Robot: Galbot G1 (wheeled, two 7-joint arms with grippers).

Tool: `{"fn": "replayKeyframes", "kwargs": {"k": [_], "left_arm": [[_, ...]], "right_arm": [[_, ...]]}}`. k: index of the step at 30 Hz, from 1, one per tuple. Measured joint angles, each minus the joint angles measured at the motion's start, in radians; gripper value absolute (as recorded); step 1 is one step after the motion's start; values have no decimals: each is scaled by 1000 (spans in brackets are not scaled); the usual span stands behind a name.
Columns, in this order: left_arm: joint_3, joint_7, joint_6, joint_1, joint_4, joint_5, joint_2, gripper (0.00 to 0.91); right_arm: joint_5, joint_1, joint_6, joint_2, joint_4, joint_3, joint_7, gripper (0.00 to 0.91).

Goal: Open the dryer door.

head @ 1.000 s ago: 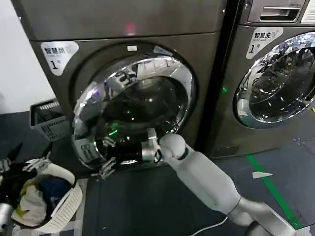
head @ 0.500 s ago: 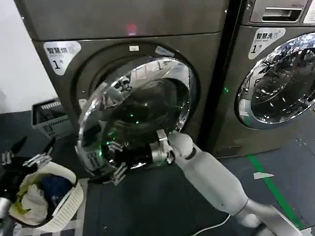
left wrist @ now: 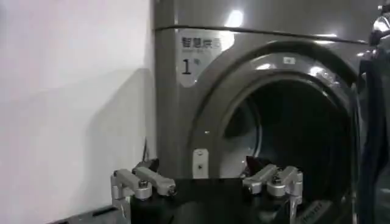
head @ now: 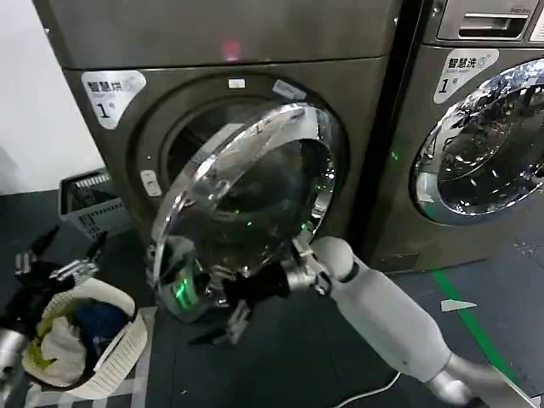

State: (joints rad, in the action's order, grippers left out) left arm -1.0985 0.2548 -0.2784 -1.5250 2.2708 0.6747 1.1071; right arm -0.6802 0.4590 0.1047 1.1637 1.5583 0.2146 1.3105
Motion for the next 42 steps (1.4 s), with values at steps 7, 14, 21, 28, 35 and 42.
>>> {"fn": "replayKeyframes", "kwargs": {"k": [7, 14, 21, 28, 35, 42], "left_arm": [[48, 6, 8, 25, -2, 4, -16, 907], [104, 8, 29, 52, -22, 9, -43, 907], [152, 16, 27, 78, -38, 23, -78, 907], [205, 36, 19, 101, -40, 38, -102, 907], [295, 51, 9, 146, -63, 34, -109, 907], [380, 58, 2, 202, -89, 47, -117, 907]], "right_arm": [[-2, 28, 3, -48, 17, -28, 60, 907], [11, 71, 25, -90, 41, -73, 152, 907], [12, 121, 21, -126, 63, -129, 151, 907], [9, 175, 3, -174, 40, -232, 150, 907], [-1, 250, -25, -221, 28, -378, 150, 907], [-53, 378, -56, -282, 77, -592, 151, 907]]}}
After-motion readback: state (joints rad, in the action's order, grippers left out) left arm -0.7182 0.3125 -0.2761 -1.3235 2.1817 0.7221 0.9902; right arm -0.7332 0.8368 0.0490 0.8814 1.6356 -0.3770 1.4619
